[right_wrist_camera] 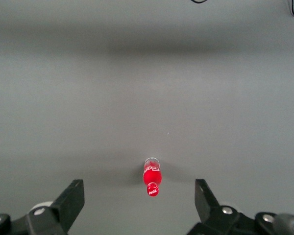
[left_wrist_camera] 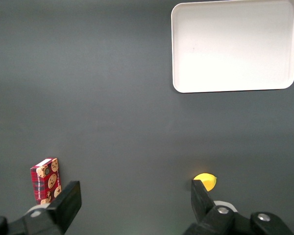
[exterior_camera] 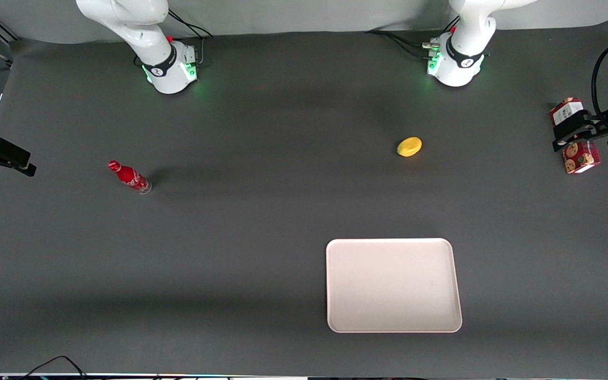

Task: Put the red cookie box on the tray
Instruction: 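Lower the open left gripper onto the red plaid cookie box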

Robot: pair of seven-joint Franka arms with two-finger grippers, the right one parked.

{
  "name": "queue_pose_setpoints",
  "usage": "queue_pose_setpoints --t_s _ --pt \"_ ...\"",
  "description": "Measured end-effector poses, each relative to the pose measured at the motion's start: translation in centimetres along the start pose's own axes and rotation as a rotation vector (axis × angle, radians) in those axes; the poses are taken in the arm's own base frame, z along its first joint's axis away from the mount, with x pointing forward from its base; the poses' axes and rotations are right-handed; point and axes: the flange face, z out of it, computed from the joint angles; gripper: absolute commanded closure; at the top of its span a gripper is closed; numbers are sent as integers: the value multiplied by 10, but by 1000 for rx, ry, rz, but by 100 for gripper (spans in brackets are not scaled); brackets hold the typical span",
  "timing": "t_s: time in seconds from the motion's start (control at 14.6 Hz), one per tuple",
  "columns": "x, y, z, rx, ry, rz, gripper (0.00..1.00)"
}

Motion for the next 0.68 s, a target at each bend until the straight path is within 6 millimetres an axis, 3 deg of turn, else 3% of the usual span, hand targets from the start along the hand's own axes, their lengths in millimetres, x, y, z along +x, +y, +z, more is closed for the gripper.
queue_pose_setpoints --t_s 0.34,0.48,0.68 --pt "0 -1 3 0 -8 1 0" --pt "-3 -6 23 -5 -61 -9 0" --pt "-17 -58 70 2 -170 -58 0"
